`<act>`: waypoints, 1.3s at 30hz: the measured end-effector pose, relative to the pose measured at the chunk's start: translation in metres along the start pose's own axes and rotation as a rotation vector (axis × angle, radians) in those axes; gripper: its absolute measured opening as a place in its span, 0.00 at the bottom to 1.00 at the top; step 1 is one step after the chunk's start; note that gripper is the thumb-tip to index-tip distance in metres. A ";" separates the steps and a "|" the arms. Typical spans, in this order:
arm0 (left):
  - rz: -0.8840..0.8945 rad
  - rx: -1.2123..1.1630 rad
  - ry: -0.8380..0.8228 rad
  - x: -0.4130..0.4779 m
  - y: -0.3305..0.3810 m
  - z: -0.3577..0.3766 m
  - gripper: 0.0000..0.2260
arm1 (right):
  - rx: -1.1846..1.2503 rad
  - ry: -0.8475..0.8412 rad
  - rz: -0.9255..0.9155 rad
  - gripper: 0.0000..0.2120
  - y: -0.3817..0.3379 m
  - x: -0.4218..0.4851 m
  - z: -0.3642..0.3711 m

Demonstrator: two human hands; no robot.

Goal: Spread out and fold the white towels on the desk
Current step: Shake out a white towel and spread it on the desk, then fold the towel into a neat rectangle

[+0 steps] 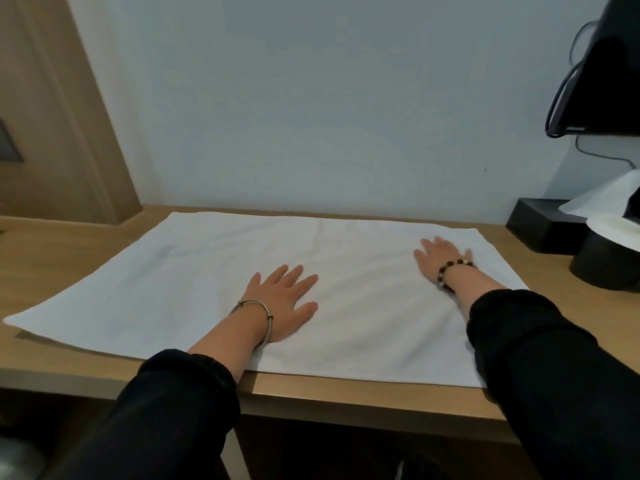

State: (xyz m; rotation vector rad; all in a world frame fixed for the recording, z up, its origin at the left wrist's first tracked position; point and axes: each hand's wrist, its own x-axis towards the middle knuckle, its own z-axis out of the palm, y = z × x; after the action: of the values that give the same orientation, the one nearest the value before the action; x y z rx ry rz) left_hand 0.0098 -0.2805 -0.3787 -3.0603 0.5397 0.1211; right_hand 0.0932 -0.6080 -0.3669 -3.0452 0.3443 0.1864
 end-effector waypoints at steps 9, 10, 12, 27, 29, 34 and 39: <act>-0.032 -0.028 0.005 0.001 0.002 0.000 0.28 | -0.008 -0.041 -0.233 0.30 -0.069 -0.040 0.010; -0.039 -0.046 0.010 0.001 0.003 -0.001 0.28 | -0.011 -0.048 -0.240 0.29 -0.070 -0.045 0.014; -0.050 -0.087 0.016 -0.001 0.004 -0.005 0.27 | -0.036 -0.055 -0.143 0.28 -0.070 -0.052 0.013; -0.569 -0.083 -0.093 -0.112 -0.142 0.003 0.26 | 0.055 -0.069 -0.573 0.28 -0.287 -0.166 0.031; -0.639 -0.074 -0.046 -0.130 -0.164 0.011 0.25 | 0.009 -0.030 -0.576 0.28 -0.286 -0.168 0.041; -0.934 -0.144 0.123 -0.156 -0.199 0.017 0.24 | 0.003 0.004 -0.588 0.28 -0.286 -0.167 0.042; -1.140 -0.114 0.256 -0.150 -0.203 -0.003 0.18 | 0.001 0.028 -0.587 0.28 -0.288 -0.165 0.044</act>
State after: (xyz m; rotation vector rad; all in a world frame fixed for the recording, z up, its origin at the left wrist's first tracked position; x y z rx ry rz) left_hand -0.0612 -0.0390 -0.3596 -2.9598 -1.2400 -0.2767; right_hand -0.0064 -0.2886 -0.3725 -2.9890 -0.5441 0.1038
